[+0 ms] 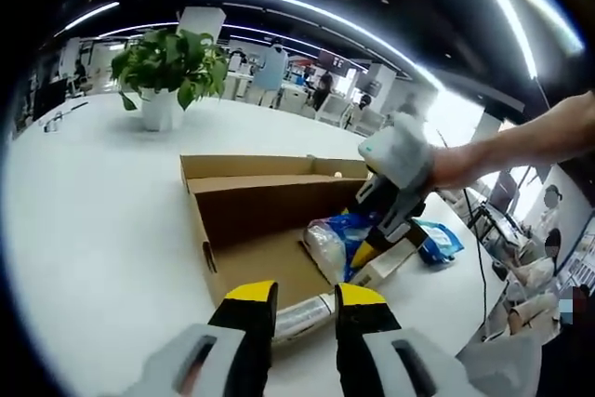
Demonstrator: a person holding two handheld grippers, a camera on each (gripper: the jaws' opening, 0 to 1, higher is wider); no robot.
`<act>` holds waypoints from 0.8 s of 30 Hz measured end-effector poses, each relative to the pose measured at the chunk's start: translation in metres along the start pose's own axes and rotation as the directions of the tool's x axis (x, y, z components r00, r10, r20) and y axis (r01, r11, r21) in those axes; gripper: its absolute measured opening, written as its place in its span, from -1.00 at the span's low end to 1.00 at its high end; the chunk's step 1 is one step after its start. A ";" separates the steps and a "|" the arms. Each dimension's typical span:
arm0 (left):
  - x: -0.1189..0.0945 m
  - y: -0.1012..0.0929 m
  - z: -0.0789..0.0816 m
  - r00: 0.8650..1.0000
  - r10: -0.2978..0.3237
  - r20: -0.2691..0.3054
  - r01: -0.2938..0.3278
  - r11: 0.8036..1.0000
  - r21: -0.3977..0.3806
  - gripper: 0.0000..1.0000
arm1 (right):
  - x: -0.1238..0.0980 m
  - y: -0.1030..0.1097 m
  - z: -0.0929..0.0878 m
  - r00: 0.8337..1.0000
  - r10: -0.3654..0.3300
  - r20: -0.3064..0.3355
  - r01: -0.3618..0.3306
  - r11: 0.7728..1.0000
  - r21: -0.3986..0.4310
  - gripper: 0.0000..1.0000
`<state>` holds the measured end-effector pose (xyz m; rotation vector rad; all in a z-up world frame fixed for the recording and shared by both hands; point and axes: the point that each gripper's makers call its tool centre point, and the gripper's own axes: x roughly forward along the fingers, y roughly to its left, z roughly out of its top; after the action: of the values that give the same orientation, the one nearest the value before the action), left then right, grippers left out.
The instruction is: Operate the shoe box by opening the lid, removing the specified soft item, and placing it in the target area until the item is outside and the box remains undamaged.
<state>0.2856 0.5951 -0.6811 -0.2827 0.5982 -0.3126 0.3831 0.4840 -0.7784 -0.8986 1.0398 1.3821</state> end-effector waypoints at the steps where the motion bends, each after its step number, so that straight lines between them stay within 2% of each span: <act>1: -0.001 0.001 0.000 1.000 0.001 0.002 -0.001 1.000 -0.002 -0.51 | -0.001 0.000 0.000 1.000 -0.004 0.000 0.004 1.000 -0.002 -0.36; 4: -0.002 0.003 0.001 1.000 0.005 0.003 -0.005 1.000 -0.001 -0.51 | -0.006 -0.001 0.001 0.999 -0.032 0.010 0.032 0.999 -0.011 -0.43; 10: -0.004 0.003 0.002 1.000 0.007 0.010 -0.007 1.000 0.000 -0.51 | -0.016 -0.005 0.006 0.996 -0.074 0.055 0.072 0.997 0.028 -0.59; 11: -0.005 0.002 0.002 1.000 0.006 0.010 -0.006 1.000 0.000 -0.51 | -0.019 -0.005 0.008 0.994 -0.084 0.066 0.082 0.996 0.037 -0.64; 13: -0.005 0.001 0.003 1.000 0.005 0.010 -0.005 1.000 -0.003 -0.51 | -0.027 -0.013 0.017 0.984 -0.132 0.119 0.122 0.988 0.091 -0.96; 14: -0.007 0.000 0.004 1.000 0.004 0.013 -0.004 1.000 -0.005 -0.51 | -0.028 -0.015 0.018 0.983 -0.129 0.129 0.115 0.987 0.114 -0.99; 17: -0.005 -0.001 0.000 1.000 0.003 0.009 -0.003 1.000 -0.004 -0.51 | -0.026 -0.014 0.012 0.987 -0.132 0.093 0.130 0.991 0.030 -1.00; 24: -0.010 -0.007 0.002 1.000 -0.001 0.015 0.001 1.000 -0.005 -0.51 | -0.036 -0.009 0.021 0.978 -0.160 0.136 0.149 0.985 0.085 -1.00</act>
<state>0.2775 0.5930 -0.6715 -0.2900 0.5842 -0.3102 0.3960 0.4926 -0.7386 -0.7967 0.8878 1.2501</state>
